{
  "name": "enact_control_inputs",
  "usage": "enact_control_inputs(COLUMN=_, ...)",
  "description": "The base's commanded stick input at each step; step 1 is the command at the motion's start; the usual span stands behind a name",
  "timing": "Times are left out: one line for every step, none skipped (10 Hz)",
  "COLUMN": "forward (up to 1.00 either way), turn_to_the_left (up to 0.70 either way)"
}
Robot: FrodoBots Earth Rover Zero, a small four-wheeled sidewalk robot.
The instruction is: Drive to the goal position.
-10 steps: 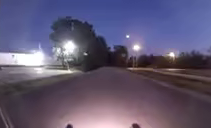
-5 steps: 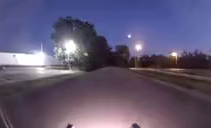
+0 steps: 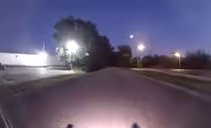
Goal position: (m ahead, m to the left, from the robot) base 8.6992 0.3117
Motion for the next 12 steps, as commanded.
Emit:
enact_control_inputs(forward=1.00, turn_to_the_left=0.00)
enact_control_inputs(forward=1.00, turn_to_the_left=0.00)
enact_control_inputs(forward=1.00, turn_to_the_left=0.00)
enact_control_inputs(forward=1.00, turn_to_the_left=0.00)
enact_control_inputs(forward=1.00, turn_to_the_left=0.00)
enact_control_inputs(forward=1.00, turn_to_the_left=0.00)
enact_control_inputs(forward=1.00, turn_to_the_left=0.00)
enact_control_inputs(forward=1.00, turn_to_the_left=0.00)
enact_control_inputs(forward=1.00, turn_to_the_left=0.00)
enact_control_inputs(forward=1.00, turn_to_the_left=-0.02)
enact_control_inputs(forward=1.00, turn_to_the_left=-0.18)
enact_control_inputs(forward=1.00, turn_to_the_left=-0.40)
